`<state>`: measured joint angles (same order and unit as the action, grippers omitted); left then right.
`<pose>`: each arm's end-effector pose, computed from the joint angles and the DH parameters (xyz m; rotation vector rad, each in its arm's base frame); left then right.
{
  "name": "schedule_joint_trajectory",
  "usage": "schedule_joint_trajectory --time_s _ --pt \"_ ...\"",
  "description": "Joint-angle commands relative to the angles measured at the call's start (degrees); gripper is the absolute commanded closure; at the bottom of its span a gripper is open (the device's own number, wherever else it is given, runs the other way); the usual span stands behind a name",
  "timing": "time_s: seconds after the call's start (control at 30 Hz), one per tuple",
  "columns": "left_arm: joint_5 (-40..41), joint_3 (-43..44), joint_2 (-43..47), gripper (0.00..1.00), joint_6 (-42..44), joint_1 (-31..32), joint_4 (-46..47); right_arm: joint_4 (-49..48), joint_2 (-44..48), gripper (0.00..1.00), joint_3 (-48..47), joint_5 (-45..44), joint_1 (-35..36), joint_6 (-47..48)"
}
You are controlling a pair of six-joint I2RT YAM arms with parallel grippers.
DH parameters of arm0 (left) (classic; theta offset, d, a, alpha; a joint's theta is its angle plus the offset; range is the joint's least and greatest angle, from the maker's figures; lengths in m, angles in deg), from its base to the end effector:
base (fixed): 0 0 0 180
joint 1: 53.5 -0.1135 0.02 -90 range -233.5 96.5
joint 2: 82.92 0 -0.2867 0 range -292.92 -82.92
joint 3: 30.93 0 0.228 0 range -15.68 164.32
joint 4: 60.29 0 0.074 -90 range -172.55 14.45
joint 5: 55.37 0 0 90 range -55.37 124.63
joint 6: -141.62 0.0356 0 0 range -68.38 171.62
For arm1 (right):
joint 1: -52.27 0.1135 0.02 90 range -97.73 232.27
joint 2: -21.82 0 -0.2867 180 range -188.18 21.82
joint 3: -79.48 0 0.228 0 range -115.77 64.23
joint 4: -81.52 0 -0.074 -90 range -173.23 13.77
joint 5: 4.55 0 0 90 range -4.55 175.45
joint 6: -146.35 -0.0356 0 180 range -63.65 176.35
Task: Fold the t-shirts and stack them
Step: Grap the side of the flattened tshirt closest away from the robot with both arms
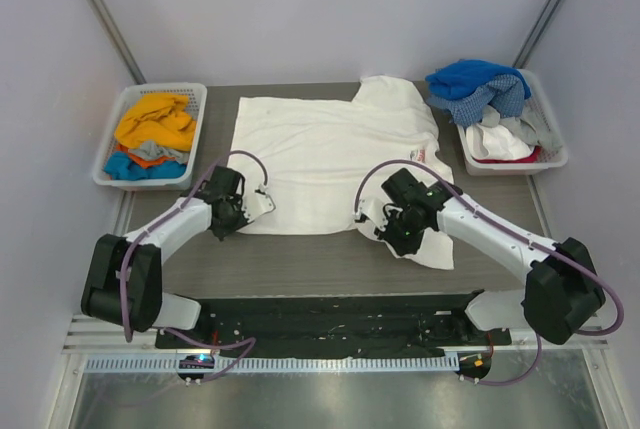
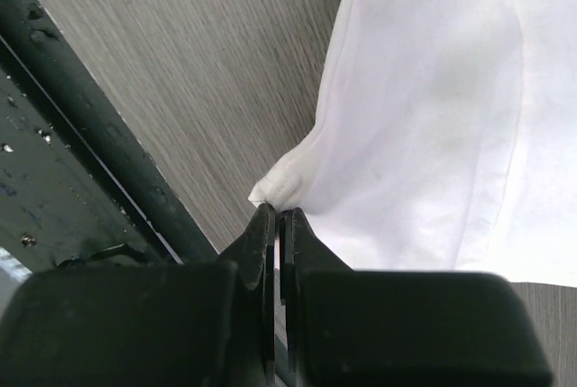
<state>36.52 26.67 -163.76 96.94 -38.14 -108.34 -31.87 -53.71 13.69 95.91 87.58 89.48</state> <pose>0.2115 -0.0569 0.2028 1.4229 2.4462 0.1656 0.1585 0.1202 0.2466 -1.6543 2.3760 0.2715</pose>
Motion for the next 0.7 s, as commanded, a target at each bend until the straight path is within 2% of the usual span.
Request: schedule_joint_trajectory --time_s 0.0,0.3,0.67 --pt "-1.71 -0.16 5.33 1.0 -1.02 -0.06 -5.87 5.06 1.88 0.99 -3.94 2.11 0.64 1.68" --pt "-0.31 1.33 10.26 1.0 0.47 -0.06 -8.34 8.06 2.05 0.99 -7.28 1.85 1.78 3.08" --pt "0.92 9.58 1.75 1.0 1.96 -0.24 -4.91 10.34 0.38 0.99 -16.94 -0.61 1.78 4.32"
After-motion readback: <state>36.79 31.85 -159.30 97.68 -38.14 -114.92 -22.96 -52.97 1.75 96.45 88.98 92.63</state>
